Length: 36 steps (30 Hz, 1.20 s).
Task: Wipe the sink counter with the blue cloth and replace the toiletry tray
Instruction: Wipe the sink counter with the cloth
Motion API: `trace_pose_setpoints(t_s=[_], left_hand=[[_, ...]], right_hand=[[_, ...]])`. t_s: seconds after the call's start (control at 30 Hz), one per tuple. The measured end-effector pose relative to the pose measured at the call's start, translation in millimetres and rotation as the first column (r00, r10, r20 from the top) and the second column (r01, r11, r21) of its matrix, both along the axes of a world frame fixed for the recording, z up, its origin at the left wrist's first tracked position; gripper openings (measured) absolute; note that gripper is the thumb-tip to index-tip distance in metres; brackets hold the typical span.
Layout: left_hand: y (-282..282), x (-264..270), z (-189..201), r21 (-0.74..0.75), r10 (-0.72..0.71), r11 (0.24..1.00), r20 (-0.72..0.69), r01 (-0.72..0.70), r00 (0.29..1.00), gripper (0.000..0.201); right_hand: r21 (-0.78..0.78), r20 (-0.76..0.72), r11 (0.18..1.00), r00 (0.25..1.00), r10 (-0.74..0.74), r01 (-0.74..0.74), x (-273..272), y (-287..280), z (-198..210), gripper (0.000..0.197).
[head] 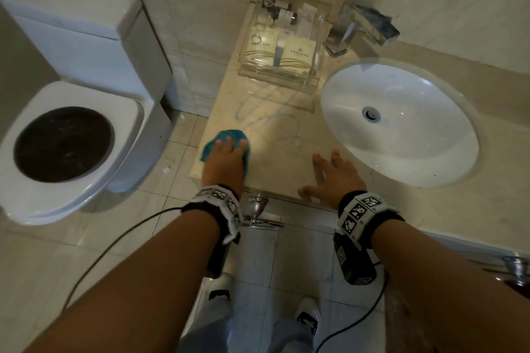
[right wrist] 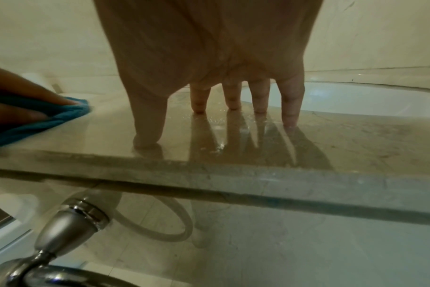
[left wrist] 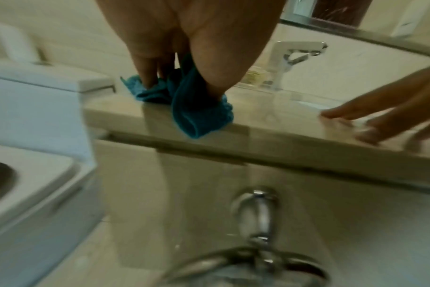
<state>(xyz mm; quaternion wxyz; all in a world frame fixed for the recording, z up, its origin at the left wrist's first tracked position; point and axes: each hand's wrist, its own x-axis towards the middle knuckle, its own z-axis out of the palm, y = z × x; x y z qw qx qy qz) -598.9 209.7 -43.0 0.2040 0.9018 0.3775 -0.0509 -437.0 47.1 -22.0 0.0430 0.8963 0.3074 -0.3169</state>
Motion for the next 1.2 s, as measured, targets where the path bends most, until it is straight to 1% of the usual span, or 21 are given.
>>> trace_pose_setpoints(t_s=[0.07, 0.1, 0.13, 0.17, 0.23, 0.27, 0.3, 0.37, 0.43, 0.5, 0.53, 0.6, 0.73, 0.8, 0.83, 0.9, 0.93, 1.0, 1.07, 1.13, 1.2], left_hand=[[-36.7, 23.7, -0.3, -0.010, -0.187, 0.982, 0.021, 0.188, 0.982, 0.049], [-54.5, 35.2, -2.3, -0.032, -0.292, 0.956, 0.016, 0.293, 0.956, 0.051], [-69.0, 44.5, -2.5, -0.054, -0.362, 0.931, 0.005, 0.362, 0.932, 0.052], [-77.2, 50.3, -2.4, -0.067, -0.390, 0.919, -0.003, 0.389, 0.921, 0.053], [-72.5, 51.5, -3.9, -0.047, -0.409, 0.912, 0.005, 0.408, 0.913, 0.055], [-63.5, 46.2, -5.0, -0.035, -0.404, 0.914, 0.013, 0.404, 0.915, 0.054], [-49.9, 39.5, -5.5, -0.025, -0.366, 0.930, 0.022, 0.366, 0.930, 0.053], [-14.3, 25.7, -7.0, -0.016, -0.205, 0.978, 0.046, 0.206, 0.978, 0.051], [15.8, 17.2, -7.3, -0.029, -0.109, 0.994, -0.020, 0.109, 0.994, 0.056], [26.7, 19.7, -3.6, -0.033, -0.120, 0.993, -0.123, 0.117, 0.985, 0.064], [24.8, 26.2, -2.4, -0.024, -0.146, 0.989, -0.137, 0.144, 0.980, 0.064], [9.1, 47.4, -1.0, -0.020, -0.241, 0.970, -0.105, 0.240, 0.965, 0.057], [-45.3, 89.1, -4.3, -0.035, -0.457, 0.889, -0.048, 0.456, 0.888, 0.055], [-59.4, 95.6, -4.0, -0.048, -0.511, 0.859, -0.052, 0.509, 0.858, 0.059], [-60.9, 93.8, -4.1, -0.048, -0.516, 0.857, -0.053, 0.514, 0.855, 0.061], [-51.3, 84.6, -4.6, -0.035, -0.481, 0.877, -0.028, 0.480, 0.876, 0.059], [-41.4, 78.9, -4.5, -0.031, -0.429, 0.903, -0.010, 0.428, 0.903, 0.056], [-14.6, 69.3, -2.2, -0.030, -0.269, 0.963, -0.001, 0.269, 0.963, 0.053], [12.6, 66.5, 1.5, -0.046, -0.173, 0.984, -0.071, 0.170, 0.982, 0.056], [25.2, 72.2, 4.6, -0.056, -0.167, 0.986, -0.146, 0.160, 0.975, 0.062], [14.7, 85.7, 6.3, -0.051, -0.221, 0.975, -0.156, 0.215, 0.963, 0.061]], right_hand=[[-0.001, 0.016, 1.000, 1.000, 0.009, -0.009, 1.3, 0.5, -2.9, 0.097], [0.004, 0.029, 1.000, 0.999, 0.017, -0.017, 2.1, 0.9, -3.5, 0.096], [0.014, 0.036, 1.000, 0.999, 0.025, -0.025, 3.1, 1.5, -4.8, 0.095], [0.017, 0.035, 0.999, 0.999, 0.037, -0.038, 4.6, 2.0, -6.1, 0.095], [0.014, 0.018, 0.998, 0.998, 0.057, -0.057, 8.2, 2.3, -5.2, 0.104], [0.021, 0.007, 0.998, 0.999, 0.053, -0.054, 9.6, 1.4, -3.1, 0.109], [0.036, 0.005, 0.998, 0.999, 0.050, -0.050, 11.9, 0.5, -1.3, 0.111], [0.051, 0.017, 0.997, 0.998, 0.065, -0.066, 15.1, -0.8, 2.4, 0.109], [0.030, 0.021, 0.995, 0.996, 0.092, -0.093, 17.9, -1.9, 1.7, 0.112], [0.006, 0.016, 0.995, 0.995, 0.100, -0.100, 20.2, -2.0, -1.0, 0.117], [-0.003, 0.010, 0.994, 0.994, 0.105, -0.105, 21.2, -2.4, -2.4, 0.118], [-0.002, 0.010, 0.994, 0.994, 0.107, -0.107, 23.5, -3.3, -4.8, 0.120], [-0.001, 0.016, 0.993, 0.993, 0.118, -0.118, 27.8, -0.4, -13.6, 0.121], [0.000, 0.004, 0.993, 0.993, 0.114, -0.114, 27.8, 0.8, -12.6, 0.118], [-0.001, 0.001, 0.993, 0.993, 0.115, -0.115, 27.3, 0.5, -11.2, 0.117], [-0.006, -0.004, 0.994, 0.994, 0.114, -0.114, 25.1, -0.5, -6.0, 0.118], [-0.005, -0.008, 0.994, 0.994, 0.105, -0.105, 24.0, -0.8, -4.4, 0.119], [0.000, -0.019, 0.997, 0.996, 0.083, -0.083, 23.1, -0.7, -3.8, 0.121], [0.008, -0.034, 0.997, 0.997, 0.075, -0.075, 24.0, -1.1, -5.0, 0.121], [0.002, -0.038, 0.997, 0.997, 0.074, -0.073, 23.5, -1.5, -4.9, 0.120], [0.001, -0.033, 0.997, 0.997, 0.075, -0.075, 23.5, -1.3, -6.0, 0.120]])
